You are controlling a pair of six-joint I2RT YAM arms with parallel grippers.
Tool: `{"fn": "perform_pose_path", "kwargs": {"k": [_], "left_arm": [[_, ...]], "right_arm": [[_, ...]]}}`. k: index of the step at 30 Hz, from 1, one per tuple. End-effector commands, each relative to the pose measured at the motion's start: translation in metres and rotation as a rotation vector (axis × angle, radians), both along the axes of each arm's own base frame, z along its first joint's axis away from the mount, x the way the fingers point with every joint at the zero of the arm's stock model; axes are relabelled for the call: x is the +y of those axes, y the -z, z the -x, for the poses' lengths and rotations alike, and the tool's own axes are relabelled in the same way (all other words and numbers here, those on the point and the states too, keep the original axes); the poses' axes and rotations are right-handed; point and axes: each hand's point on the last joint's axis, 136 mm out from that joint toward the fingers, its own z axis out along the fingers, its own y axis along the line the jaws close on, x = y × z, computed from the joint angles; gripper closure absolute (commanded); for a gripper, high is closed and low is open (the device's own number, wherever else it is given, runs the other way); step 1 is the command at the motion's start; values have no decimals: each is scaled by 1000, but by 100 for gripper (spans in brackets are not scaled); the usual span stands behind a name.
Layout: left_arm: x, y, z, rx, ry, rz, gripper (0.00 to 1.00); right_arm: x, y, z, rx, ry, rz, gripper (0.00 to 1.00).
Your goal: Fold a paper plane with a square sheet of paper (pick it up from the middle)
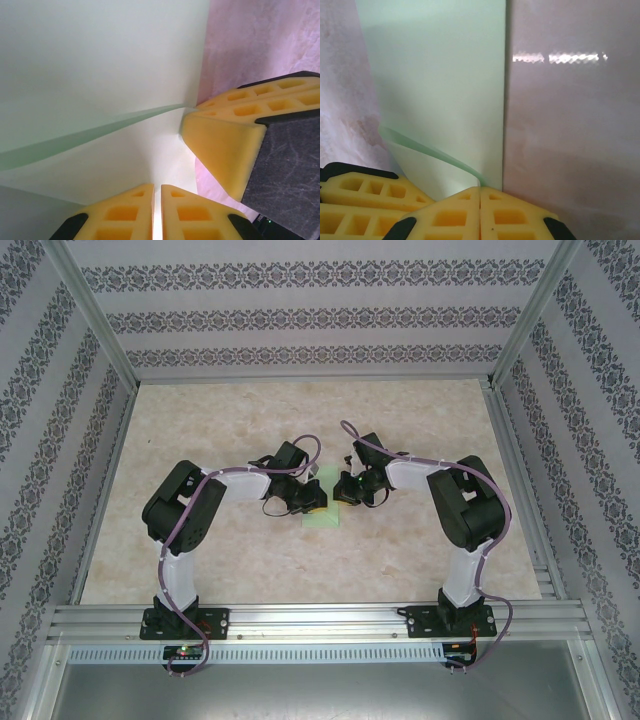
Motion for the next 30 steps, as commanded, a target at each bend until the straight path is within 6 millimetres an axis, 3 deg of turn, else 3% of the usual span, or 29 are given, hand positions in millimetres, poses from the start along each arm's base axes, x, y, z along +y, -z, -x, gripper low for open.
{"fn": "perform_pose_path", "kwargs": {"k": [1, 22, 30], "left_arm": [[-1, 2, 2, -12, 21, -30, 87], [1, 9, 3, 7, 33, -59, 87], [6, 17, 6, 30, 34, -93, 87]], "right_arm": [[7, -2, -7, -22, -24, -16, 93], [0, 6, -4, -3, -14, 27, 92], [-1, -5, -6, -18, -3, 32, 87]]}}
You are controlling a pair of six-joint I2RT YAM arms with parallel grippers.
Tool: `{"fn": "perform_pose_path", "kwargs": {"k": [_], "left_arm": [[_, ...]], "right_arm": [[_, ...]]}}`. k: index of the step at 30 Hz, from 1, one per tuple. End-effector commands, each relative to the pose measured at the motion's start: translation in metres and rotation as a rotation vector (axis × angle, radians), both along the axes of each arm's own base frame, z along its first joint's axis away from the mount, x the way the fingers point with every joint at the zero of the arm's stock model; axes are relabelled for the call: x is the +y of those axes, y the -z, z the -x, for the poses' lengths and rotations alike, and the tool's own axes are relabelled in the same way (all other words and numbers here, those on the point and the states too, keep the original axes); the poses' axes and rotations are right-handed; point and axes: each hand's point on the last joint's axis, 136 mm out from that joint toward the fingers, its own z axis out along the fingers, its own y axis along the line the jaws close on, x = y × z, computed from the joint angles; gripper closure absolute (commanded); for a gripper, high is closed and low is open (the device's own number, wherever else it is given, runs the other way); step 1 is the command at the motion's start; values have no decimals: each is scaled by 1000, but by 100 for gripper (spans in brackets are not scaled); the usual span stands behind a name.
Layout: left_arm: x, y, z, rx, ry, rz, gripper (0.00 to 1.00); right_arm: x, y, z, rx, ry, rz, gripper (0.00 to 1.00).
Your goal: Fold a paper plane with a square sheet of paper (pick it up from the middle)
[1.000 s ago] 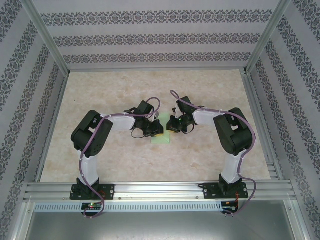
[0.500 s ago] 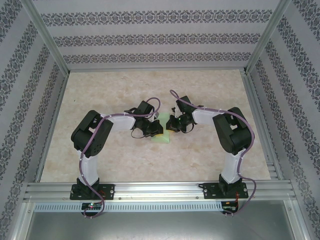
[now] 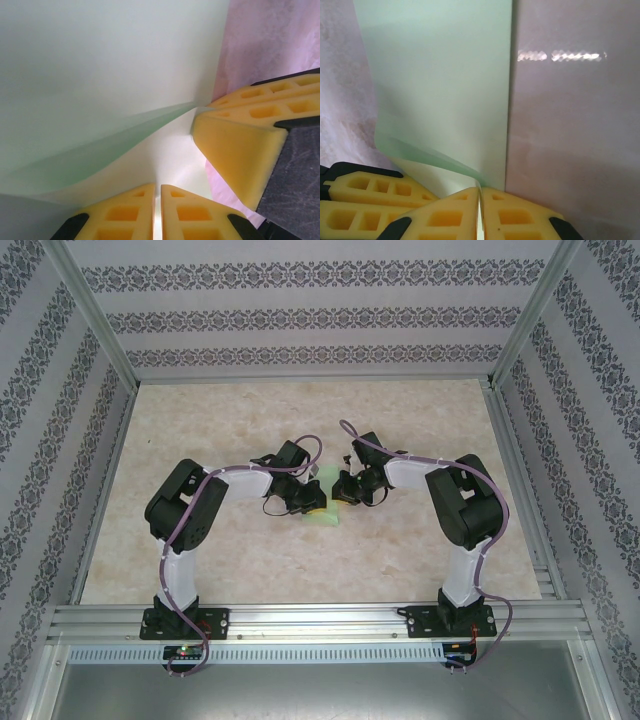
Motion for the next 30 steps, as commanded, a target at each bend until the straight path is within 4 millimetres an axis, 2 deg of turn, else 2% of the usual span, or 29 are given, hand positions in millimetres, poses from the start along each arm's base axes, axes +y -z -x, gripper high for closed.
{"fn": "perform_pose_path", "kwargs": {"k": [1, 6, 9, 13, 21, 30], "left_arm": [[4, 13, 7, 19, 21, -60, 87], [8, 17, 9, 31, 16, -83, 88], [9, 18, 9, 35, 13, -96, 87], [10, 20, 10, 40, 10, -104, 88], [10, 22, 11, 45, 6, -111, 88], [7, 14, 9, 29, 13, -98, 88]], "right_arm": [[-3, -9, -5, -31, 2, 29, 86], [-7, -23, -8, -62, 25, 34, 79], [-12, -30, -8, -81, 39, 44, 79], [-7, -32, -2, -80, 17, 28, 80], [6, -16, 3, -43, -16, 29, 89], [2, 4, 5, -5, -20, 74, 91]]}}
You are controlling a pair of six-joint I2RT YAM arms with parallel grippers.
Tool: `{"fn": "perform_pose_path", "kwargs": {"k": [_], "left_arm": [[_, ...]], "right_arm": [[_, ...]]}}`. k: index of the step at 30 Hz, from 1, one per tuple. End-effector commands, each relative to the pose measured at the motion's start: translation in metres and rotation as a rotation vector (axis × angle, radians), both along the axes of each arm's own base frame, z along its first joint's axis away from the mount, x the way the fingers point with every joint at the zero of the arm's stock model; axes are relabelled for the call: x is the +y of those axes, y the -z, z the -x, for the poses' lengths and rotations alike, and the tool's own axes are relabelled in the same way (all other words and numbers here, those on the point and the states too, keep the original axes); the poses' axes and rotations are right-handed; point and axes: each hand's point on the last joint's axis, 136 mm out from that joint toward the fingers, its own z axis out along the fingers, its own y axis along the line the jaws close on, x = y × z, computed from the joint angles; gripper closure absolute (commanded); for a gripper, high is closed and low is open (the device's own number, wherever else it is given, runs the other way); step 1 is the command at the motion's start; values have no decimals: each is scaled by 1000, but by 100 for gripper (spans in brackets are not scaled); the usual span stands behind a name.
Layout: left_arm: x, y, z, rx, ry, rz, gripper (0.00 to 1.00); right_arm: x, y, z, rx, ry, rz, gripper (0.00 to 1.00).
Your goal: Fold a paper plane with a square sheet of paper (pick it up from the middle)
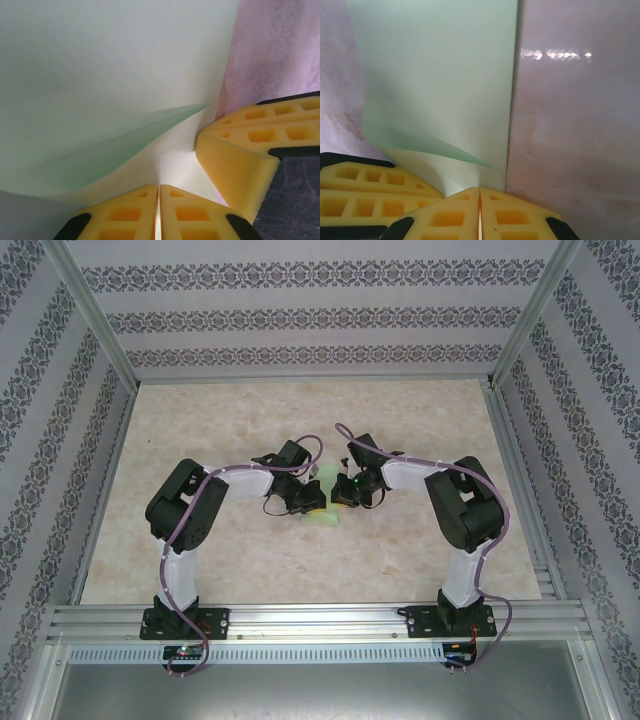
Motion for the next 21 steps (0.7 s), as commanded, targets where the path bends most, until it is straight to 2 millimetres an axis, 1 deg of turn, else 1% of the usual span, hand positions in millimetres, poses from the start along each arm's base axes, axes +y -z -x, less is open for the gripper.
{"fn": "perform_pose_path", "kwargs": {"k": [1, 2, 6, 8, 11, 16, 21], "left_arm": [[4, 9, 7, 16, 17, -59, 88], [3, 4, 5, 2, 20, -51, 88], [-2, -27, -9, -95, 16, -8, 87], [0, -34, -17, -133, -5, -26, 87], [4, -30, -22, -136, -28, -52, 88], [5, -15, -21, -102, -40, -69, 88], [11, -1, -16, -72, -43, -105, 88]], "right_arm": [[-1, 7, -2, 1, -10, 31, 91], [-3, 10, -1, 6, -12, 42, 91], [-13, 20, 7, 26, -28, 96, 91], [-16, 24, 9, 31, -34, 115, 92], [-19, 29, 11, 42, -34, 128, 92], [-20, 34, 14, 52, -36, 135, 91], [-22, 36, 15, 57, -39, 145, 92]]}}
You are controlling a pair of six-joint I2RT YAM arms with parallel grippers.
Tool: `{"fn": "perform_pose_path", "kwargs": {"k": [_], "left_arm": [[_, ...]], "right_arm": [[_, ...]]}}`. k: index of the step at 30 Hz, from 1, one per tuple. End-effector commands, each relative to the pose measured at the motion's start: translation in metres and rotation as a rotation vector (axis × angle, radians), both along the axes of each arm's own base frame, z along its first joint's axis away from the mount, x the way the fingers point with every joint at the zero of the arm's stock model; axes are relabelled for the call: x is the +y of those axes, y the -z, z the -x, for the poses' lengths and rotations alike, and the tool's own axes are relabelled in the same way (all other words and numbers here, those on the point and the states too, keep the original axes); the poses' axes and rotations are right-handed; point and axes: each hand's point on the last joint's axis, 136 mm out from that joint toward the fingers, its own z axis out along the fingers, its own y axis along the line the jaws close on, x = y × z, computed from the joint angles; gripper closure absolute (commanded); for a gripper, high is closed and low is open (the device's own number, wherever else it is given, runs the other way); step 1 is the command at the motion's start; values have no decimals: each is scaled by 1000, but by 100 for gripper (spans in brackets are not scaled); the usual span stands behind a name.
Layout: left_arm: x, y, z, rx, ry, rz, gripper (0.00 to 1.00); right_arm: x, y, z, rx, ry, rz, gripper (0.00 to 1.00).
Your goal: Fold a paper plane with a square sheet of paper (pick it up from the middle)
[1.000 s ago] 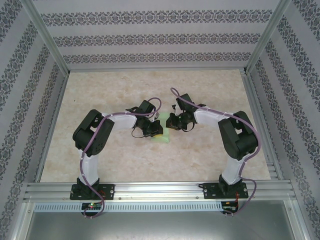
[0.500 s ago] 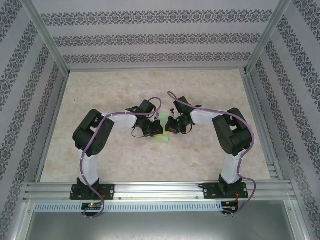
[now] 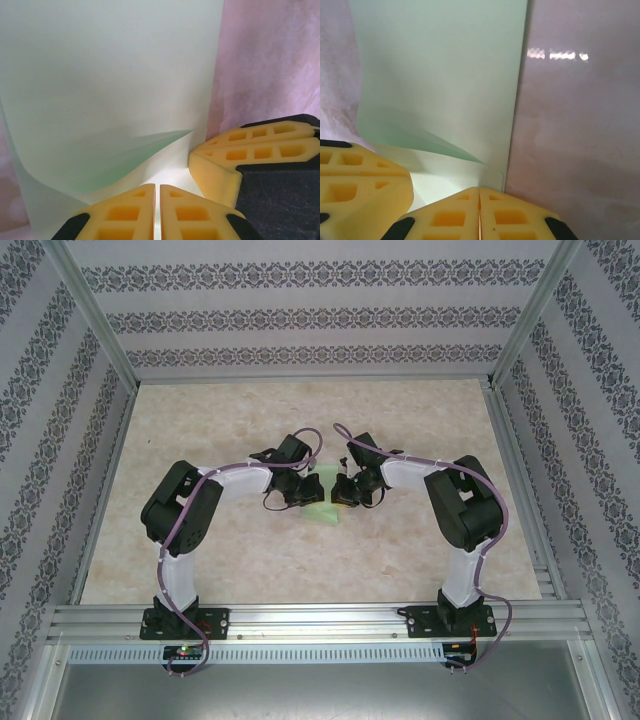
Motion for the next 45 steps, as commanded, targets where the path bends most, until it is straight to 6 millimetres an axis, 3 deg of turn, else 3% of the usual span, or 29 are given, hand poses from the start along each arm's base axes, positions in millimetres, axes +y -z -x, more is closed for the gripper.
{"fn": "perform_pose_path", "kwargs": {"k": [1, 9, 20, 36, 40, 45], "left_arm": [[6, 15, 4, 28, -8, -50, 88], [18, 31, 3, 49, -30, -110, 88], [41, 28, -14, 29, -110, -138, 83], [74, 28, -39, 9, -190, -180, 75], [79, 17, -46, -18, -191, -171, 74], [52, -28, -47, -91, -126, -14, 74]], "right_arm": [[-22, 35, 15, 65, 2, 137, 92], [-36, 48, 26, 91, -24, 218, 92], [-62, 66, 42, 118, -72, 365, 92], [-67, 71, 46, 119, -85, 391, 93], [-65, 70, 46, 118, -83, 380, 93], [-62, 68, 45, 118, -82, 367, 93]]}}
